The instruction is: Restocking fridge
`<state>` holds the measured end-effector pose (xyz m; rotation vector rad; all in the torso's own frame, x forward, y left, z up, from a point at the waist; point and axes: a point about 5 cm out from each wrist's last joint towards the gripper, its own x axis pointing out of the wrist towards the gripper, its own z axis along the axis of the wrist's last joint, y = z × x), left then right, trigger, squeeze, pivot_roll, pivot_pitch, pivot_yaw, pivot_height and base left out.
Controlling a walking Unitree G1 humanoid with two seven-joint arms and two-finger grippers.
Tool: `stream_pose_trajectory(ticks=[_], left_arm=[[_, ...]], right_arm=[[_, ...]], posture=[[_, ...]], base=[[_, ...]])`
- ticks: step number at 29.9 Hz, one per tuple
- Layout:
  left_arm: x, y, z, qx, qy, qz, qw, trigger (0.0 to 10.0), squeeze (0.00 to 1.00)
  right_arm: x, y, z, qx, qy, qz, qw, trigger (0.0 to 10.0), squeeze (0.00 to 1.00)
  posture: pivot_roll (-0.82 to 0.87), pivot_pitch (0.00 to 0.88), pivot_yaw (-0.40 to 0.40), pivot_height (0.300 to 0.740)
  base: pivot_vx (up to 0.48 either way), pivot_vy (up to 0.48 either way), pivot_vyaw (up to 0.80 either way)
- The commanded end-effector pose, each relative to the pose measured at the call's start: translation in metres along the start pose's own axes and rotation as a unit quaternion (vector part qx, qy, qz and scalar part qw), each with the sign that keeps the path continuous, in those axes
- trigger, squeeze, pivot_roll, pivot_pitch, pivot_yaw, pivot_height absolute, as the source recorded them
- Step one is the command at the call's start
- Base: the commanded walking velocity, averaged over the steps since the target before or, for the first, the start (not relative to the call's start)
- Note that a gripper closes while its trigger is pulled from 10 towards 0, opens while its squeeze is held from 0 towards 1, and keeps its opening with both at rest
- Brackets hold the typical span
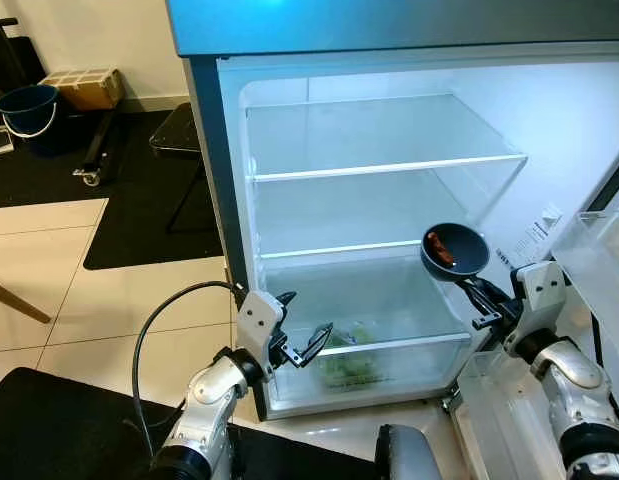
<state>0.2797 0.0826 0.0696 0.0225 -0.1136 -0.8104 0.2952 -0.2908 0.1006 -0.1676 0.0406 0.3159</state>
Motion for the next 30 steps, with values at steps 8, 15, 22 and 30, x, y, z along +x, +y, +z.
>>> stream_pose_trajectory(ticks=[8, 15, 22, 30], left_arm=[[0.009, -0.006, 0.007, 0.001, -0.018, -0.007, 1.000, 10.0, 0.00], [0.008, -0.007, 0.005, 0.000, -0.015, -0.008, 1.000, 10.0, 0.00], [0.009, -0.010, 0.004, -0.001, -0.012, -0.011, 1.000, 10.0, 0.00], [0.009, -0.010, 0.005, -0.001, -0.011, -0.012, 1.000, 10.0, 0.00]], right_arm=[[0.009, 0.007, 0.027, -0.026, -0.031, 0.063, 0.997, 10.0, 0.00], [0.009, 0.032, 0.007, -0.015, 0.013, 0.123, 0.992, 10.0, 0.00], [0.016, 0.058, -0.006, -0.005, 0.038, 0.160, 0.986, 10.0, 0.00], [0.024, 0.055, 0.012, 0.012, -0.007, 0.132, 0.991, 10.0, 0.00]], posture=[[0.08, 0.000, -0.014, 0.524], [0.08, 0.003, -0.010, 0.524], [0.08, 0.006, -0.009, 0.524], [0.08, 0.009, -0.009, 0.524]], base=[[0.000, 0.000, 0.00], [0.000, 0.000, 0.00], [0.000, 0.000, 0.00], [0.000, 0.000, 0.00]])
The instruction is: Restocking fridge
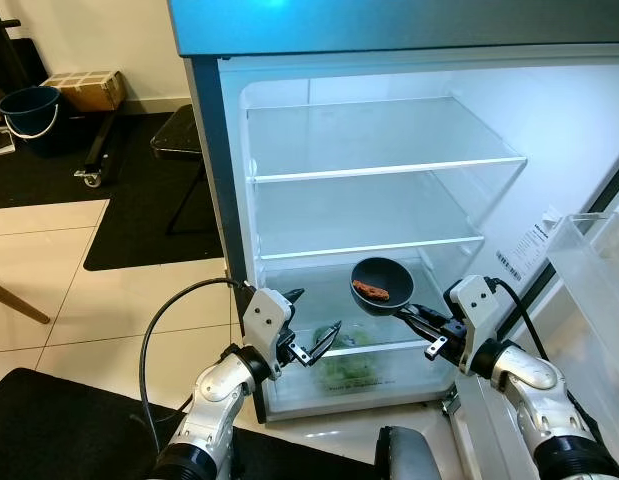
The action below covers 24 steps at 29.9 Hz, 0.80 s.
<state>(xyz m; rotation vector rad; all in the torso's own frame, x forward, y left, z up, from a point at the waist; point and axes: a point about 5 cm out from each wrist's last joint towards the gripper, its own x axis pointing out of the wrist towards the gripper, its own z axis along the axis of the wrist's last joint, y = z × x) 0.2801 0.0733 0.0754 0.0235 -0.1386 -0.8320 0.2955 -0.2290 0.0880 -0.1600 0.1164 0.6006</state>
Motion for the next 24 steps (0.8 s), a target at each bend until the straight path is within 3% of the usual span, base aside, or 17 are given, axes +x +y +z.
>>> stream_pose_trajectory(ticks=[1, 10, 24], left_arm=[[0.001, -0.004, -0.001, -0.005, 0.000, -0.001, 1.000, 10.0, 0.00], [0.004, -0.006, 0.001, -0.005, -0.004, -0.004, 1.000, 10.0, 0.00], [0.007, -0.009, 0.002, -0.004, -0.007, -0.011, 1.000, 10.0, 0.00]], right_arm=[[0.002, -0.007, 0.018, 0.003, -0.043, -0.017, 0.999, 10.0, 0.00], [0.004, -0.024, 0.052, -0.022, -0.096, -0.066, 0.993, 10.0, 0.00], [0.000, -0.035, 0.091, -0.070, -0.107, -0.072, 0.989, 10.0, 0.00]], posture=[[0.08, 0.009, -0.009, 0.524], [0.08, 0.007, -0.011, 0.524], [0.08, 0.008, -0.016, 0.524]], base=[[0.000, 0.000, 0.00], [0.000, 0.000, 0.00], [0.000, 0.000, 0.00]])
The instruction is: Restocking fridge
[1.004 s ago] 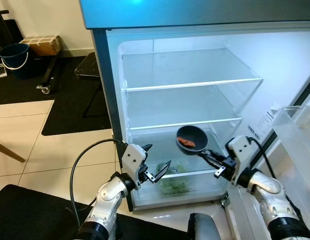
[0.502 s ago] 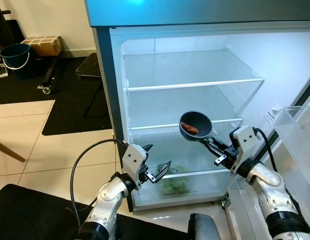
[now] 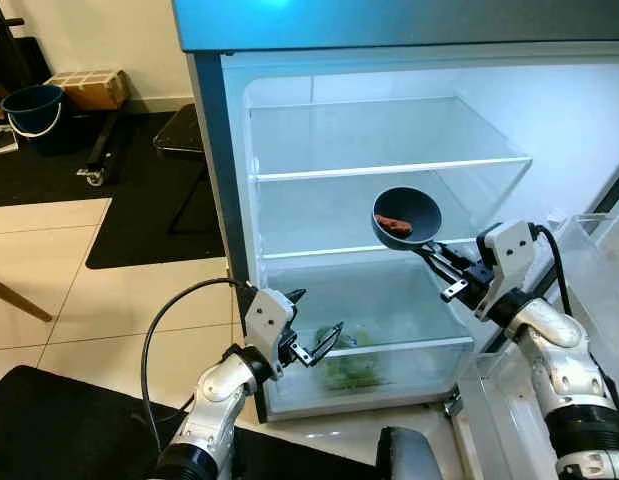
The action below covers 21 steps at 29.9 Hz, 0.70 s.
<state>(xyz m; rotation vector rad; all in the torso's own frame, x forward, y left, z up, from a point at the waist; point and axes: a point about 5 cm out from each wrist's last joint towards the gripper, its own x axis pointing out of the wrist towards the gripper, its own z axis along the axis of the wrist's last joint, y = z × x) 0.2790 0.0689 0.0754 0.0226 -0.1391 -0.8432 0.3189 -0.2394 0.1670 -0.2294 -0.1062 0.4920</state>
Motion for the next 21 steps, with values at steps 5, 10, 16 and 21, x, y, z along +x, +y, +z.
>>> stream_pose_trajectory(ticks=[5, 10, 16, 21], left_arm=[[0.006, -0.006, 0.003, -0.003, -0.009, -0.006, 1.000, 10.0, 0.00], [0.007, -0.005, 0.006, -0.002, -0.015, -0.005, 1.000, 10.0, 0.00], [0.008, -0.004, 0.007, 0.000, -0.018, -0.005, 1.000, 10.0, 0.00], [0.009, -0.006, 0.008, 0.000, -0.019, -0.008, 1.000, 10.0, 0.00]], right_arm=[[0.001, -0.011, 0.023, -0.012, -0.024, -0.016, 1.000, 10.0, 0.00], [0.002, -0.018, 0.031, -0.004, -0.028, -0.034, 0.999, 10.0, 0.00], [0.009, -0.026, 0.034, 0.006, -0.004, -0.073, 0.997, 10.0, 0.00], [0.022, -0.032, 0.039, 0.011, 0.009, -0.099, 0.995, 10.0, 0.00]], posture=[[0.08, 0.008, -0.018, 0.524], [0.08, 0.005, -0.021, 0.524], [0.08, 0.005, -0.021, 0.524], [0.08, 0.002, -0.022, 0.524]], base=[[0.000, 0.000, 0.00], [0.000, 0.000, 0.00], [0.000, 0.000, 0.00], [0.000, 0.000, 0.00]])
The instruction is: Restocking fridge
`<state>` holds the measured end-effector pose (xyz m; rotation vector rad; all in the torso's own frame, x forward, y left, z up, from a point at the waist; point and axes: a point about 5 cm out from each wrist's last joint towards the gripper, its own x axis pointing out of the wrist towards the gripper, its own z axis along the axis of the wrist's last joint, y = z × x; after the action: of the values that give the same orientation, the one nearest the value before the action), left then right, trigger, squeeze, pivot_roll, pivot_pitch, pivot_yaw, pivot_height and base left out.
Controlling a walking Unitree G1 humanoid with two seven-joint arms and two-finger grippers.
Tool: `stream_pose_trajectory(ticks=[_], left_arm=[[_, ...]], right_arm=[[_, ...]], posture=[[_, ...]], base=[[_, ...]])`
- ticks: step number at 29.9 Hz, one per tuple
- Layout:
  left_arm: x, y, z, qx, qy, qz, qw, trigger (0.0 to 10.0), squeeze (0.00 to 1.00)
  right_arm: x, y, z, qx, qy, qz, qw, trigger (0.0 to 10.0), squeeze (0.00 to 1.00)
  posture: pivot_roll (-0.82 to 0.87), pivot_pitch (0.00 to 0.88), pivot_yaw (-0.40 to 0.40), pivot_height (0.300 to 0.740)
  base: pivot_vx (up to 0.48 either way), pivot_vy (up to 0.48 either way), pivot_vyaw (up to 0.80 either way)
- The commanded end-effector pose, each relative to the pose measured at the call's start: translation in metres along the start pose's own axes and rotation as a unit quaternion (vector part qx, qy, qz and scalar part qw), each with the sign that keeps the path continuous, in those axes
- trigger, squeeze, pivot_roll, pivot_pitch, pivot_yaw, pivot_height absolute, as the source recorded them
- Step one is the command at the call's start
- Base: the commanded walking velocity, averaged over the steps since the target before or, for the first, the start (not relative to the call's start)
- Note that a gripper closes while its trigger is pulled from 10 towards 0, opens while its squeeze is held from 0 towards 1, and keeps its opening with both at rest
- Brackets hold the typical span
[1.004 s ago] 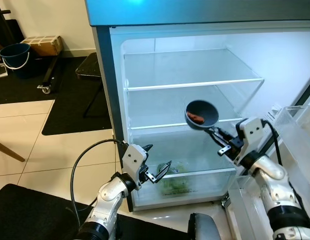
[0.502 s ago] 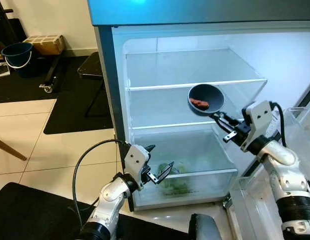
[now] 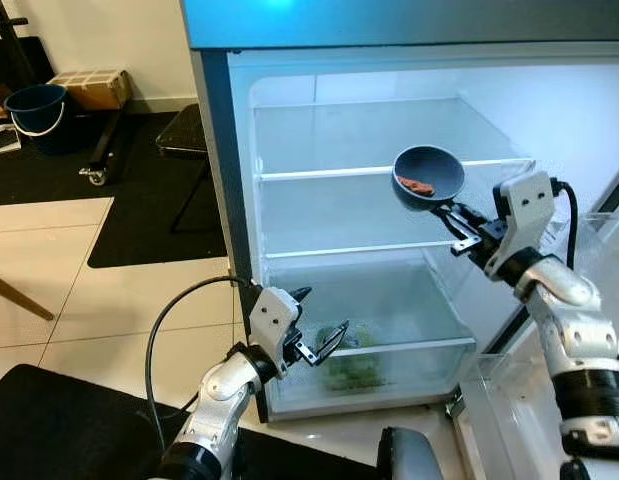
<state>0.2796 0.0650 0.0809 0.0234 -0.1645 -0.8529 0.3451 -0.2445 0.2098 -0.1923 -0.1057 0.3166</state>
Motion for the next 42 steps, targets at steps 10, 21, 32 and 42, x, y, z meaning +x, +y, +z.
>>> stream_pose_trajectory(ticks=[10, 21, 32, 42], left_arm=[[0.006, -0.006, 0.004, -0.007, -0.011, -0.003, 1.000, 10.0, 0.00], [0.006, -0.008, 0.003, -0.009, -0.010, -0.001, 1.000, 10.0, 0.00], [0.008, -0.009, 0.004, -0.010, -0.014, -0.002, 1.000, 10.0, 0.00], [0.008, -0.010, 0.005, -0.011, -0.017, 0.001, 1.000, 10.0, 0.00]], right_arm=[[0.026, 0.000, 0.025, 0.000, -0.015, -0.026, 1.000, 10.0, 0.00], [0.040, 0.015, 0.036, 0.014, -0.028, 0.000, 1.000, 10.0, 0.00], [0.056, 0.019, 0.036, 0.011, 0.002, -0.034, 0.999, 10.0, 0.00], [0.067, 0.008, 0.038, 0.012, 0.026, -0.087, 0.996, 10.0, 0.00]], posture=[[0.08, 0.011, -0.027, 0.524], [0.08, 0.014, -0.029, 0.524], [0.08, 0.020, -0.031, 0.524], [0.09, 0.029, -0.035, 0.524]], base=[[0.000, 0.000, 0.00], [0.000, 0.000, 0.00], [0.000, 0.000, 0.00], [0.000, 0.000, 0.00]])
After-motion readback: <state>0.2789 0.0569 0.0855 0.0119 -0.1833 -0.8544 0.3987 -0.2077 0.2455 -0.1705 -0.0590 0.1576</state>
